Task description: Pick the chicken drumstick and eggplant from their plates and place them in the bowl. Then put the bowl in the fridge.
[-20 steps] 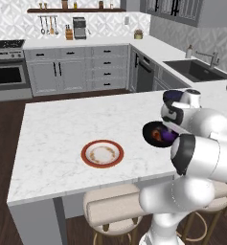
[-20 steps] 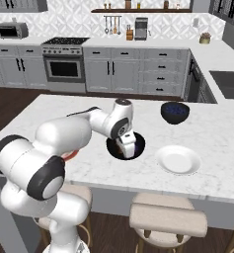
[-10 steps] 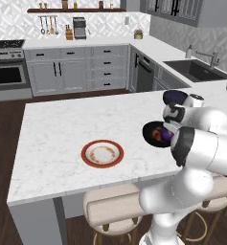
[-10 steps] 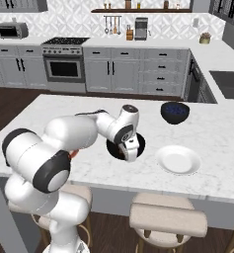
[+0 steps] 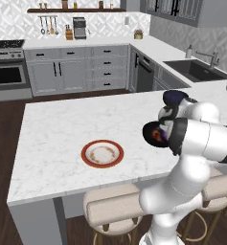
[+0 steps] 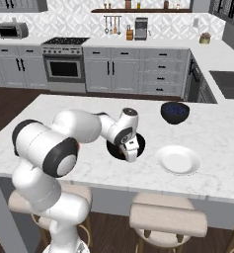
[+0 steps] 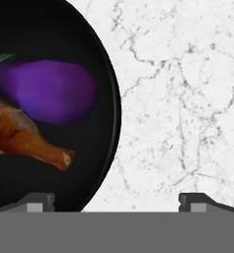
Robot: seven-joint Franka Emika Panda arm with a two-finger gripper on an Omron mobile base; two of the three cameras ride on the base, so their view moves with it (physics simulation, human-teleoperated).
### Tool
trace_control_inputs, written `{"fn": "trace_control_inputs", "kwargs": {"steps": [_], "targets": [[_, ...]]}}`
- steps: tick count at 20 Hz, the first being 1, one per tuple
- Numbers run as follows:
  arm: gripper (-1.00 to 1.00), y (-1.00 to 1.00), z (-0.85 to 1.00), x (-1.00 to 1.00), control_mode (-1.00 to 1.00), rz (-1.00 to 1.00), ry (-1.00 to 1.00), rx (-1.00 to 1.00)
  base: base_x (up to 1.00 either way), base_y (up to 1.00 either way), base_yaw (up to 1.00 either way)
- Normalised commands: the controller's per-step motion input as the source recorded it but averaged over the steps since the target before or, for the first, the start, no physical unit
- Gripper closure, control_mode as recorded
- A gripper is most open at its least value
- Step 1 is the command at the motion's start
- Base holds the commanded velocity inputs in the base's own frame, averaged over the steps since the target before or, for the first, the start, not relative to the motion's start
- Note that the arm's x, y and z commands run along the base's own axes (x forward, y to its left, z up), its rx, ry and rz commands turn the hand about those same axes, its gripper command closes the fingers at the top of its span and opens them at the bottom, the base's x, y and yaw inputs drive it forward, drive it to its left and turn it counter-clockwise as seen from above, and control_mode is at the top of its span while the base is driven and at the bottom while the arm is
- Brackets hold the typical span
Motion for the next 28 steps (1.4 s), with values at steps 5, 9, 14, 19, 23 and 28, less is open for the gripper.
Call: {"fn": "trace_control_inputs", "kwargs": {"steps": [5,9,14,19,23,28], "targets": [[-1.0,0.0,-0.19,0.2,-1.0,0.0,0.0,0.0,0.0,0.0,0.0],[-1.0,0.0,-0.21,0.15,-1.0,0.0,0.0,0.0,0.0,0.0,0.0],[-1.0,0.0,-0.23,0.11,-1.0,0.0,0.0,0.0,0.0,0.0,0.0],[1.0,0.15,-0.19,0.03,-1.0,0.0,0.0,0.0,0.0,0.0,0.0],[1.0,0.06,-0.09,0.03,-1.0,0.0,0.0,0.0,0.0,0.0,0.0],[1.0,0.0,0.0,0.0,-1.0,0.0,0.0,0.0,0.0,0.0,0.0]]}}
